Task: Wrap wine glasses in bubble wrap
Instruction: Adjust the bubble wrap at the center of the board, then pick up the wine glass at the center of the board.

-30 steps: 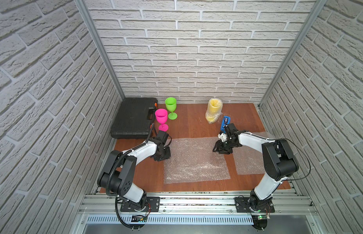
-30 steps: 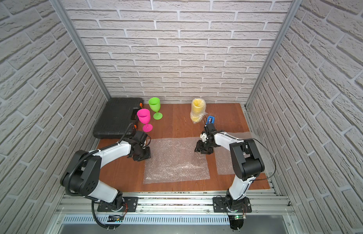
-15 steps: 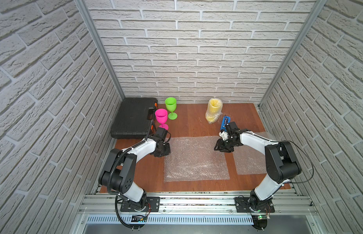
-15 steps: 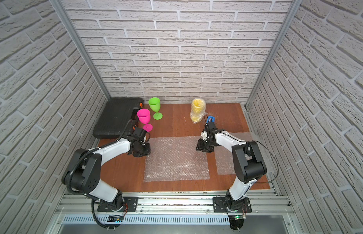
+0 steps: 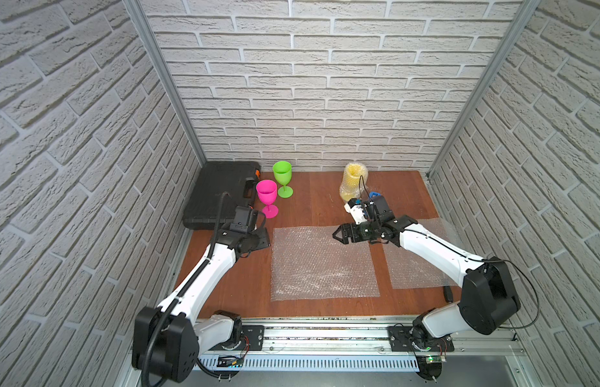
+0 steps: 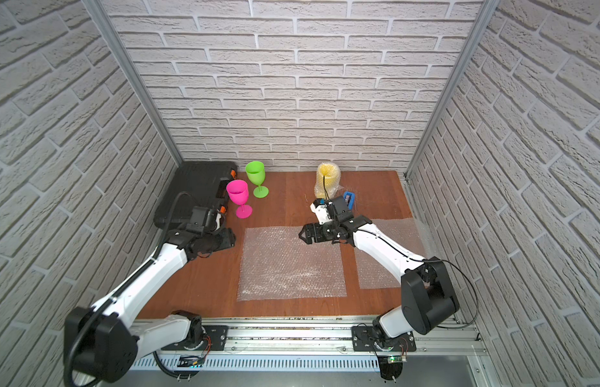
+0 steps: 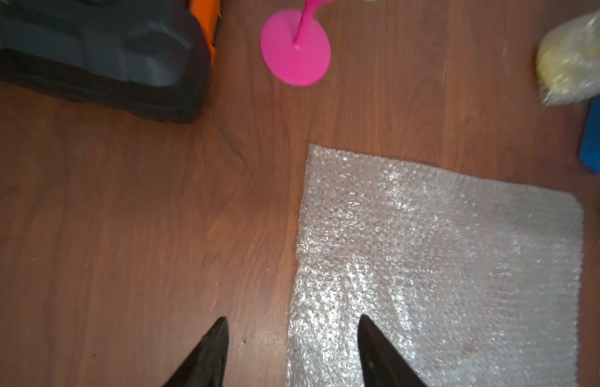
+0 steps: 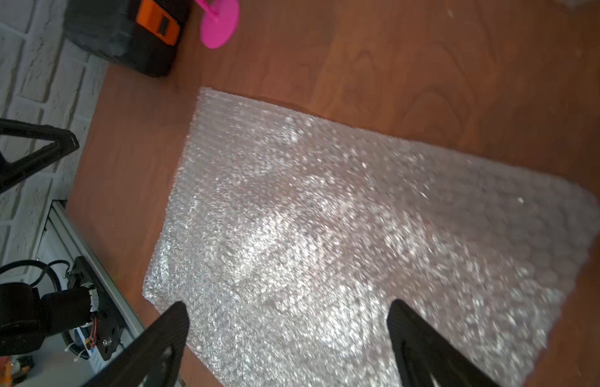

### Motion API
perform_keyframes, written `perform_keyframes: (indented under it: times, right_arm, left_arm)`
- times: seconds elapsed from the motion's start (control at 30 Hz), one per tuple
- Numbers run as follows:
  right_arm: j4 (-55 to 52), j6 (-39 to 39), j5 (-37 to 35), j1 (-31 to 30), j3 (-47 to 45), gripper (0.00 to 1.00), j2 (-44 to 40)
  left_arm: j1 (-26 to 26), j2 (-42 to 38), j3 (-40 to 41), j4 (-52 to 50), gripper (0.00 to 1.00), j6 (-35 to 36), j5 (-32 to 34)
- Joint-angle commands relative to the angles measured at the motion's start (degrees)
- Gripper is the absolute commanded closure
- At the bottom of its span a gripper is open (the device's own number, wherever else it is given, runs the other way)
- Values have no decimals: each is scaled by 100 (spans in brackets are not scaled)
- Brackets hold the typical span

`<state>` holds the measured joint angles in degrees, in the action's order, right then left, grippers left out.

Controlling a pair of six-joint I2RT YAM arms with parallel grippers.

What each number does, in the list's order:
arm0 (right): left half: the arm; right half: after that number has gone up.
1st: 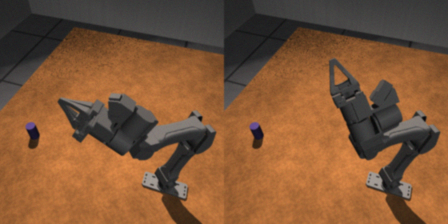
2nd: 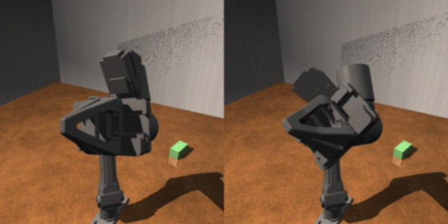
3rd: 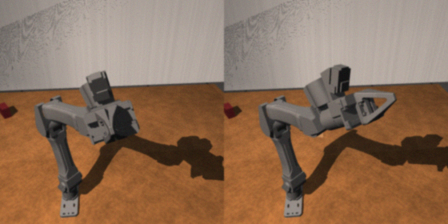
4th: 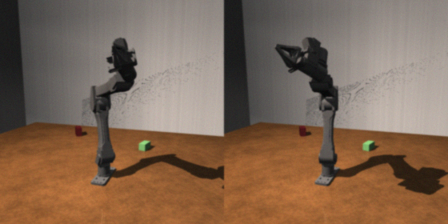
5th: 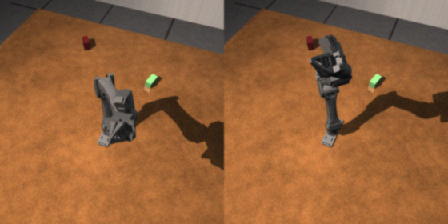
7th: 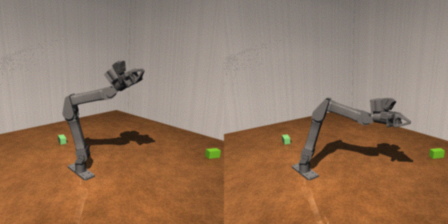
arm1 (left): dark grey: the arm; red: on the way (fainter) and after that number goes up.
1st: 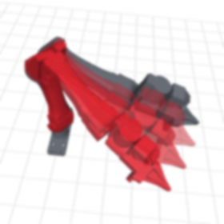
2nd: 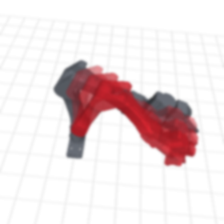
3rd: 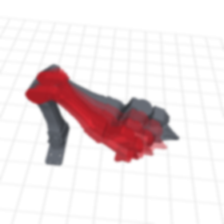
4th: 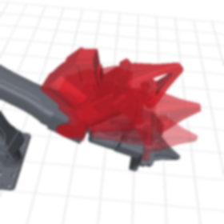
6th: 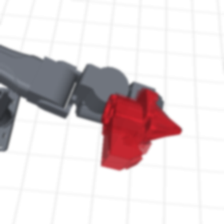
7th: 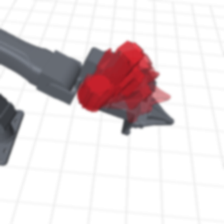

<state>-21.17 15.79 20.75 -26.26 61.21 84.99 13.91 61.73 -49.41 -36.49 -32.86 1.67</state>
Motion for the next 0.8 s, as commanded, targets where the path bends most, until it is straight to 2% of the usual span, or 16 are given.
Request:
perform_keyframes:
  times: [0.0, 0.13, 0.23, 0.37, 0.6, 0.77]
  right_arm:
    - [1149, -360, -136, -302, 285, 0, 63]
    - [2123, -737, -155, -682, 586, 0, 508]
    - [2920, -838, -190, -870, 902, 4, 1062]
    - [4497, -999, 70, -1068, 1189, 8, 1863]
    - [6780, -931, -571, -1266, 1873, 6, 3492]
    - [7140, -731, -706, -1292, 2818, 4, 4511]
  left_arm:
    - [-176, -614, -46, -447, 30, 230, 352]
    - [-350, -1182, -125, -811, 19, 436, 478]
    - [-444, -1478, -217, -1027, 11, 627, 484]
    - [-499, -1696, -293, -1212, 2, 983, 431]
    - [-574, -1988, -202, -1235, 2, 1475, 713]
    - [-635, -2250, -58, -1087, 2, 1563, 886]
